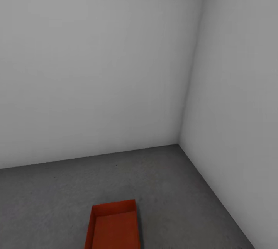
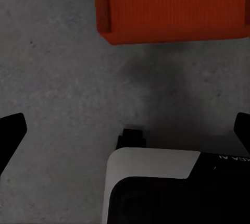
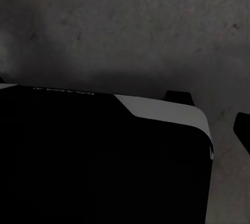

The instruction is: Move the two storage containers from the living room to the garage. In the garage, place one container on the floor and stack the other container on top of it (either order is fine).

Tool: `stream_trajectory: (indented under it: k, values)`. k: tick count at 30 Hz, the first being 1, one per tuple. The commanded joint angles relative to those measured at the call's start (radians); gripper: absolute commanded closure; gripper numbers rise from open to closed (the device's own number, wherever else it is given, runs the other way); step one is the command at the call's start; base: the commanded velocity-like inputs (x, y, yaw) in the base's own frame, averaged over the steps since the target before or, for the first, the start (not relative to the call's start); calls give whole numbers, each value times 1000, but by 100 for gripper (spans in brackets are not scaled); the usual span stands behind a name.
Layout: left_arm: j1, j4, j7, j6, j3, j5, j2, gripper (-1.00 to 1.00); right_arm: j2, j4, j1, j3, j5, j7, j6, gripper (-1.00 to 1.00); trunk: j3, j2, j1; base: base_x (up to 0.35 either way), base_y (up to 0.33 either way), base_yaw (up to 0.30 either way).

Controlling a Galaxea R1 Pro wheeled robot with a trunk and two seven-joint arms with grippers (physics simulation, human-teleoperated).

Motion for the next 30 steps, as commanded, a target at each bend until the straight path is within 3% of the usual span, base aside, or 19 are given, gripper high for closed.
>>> stream_trajectory:
  k: [1, 15, 30]
  values:
    - [-1, 0, 1, 0, 2, 6, 0, -100, 1, 3, -1, 8, -8, -2, -4, -100, -1, -1, 0, 0, 0, -6]
    - [-1, -1, -8, 0, 0, 3, -12, -100, 2, 3, -1, 8, -7, -6, -4, -100, -1, -1, 0, 0, 0, -15]
    - [-1, 0, -8, 0, 0, 6, -12, -100, 2, 3, -1, 8, -8, -5, 2, -100, -1, -1, 0, 0, 0, -230]
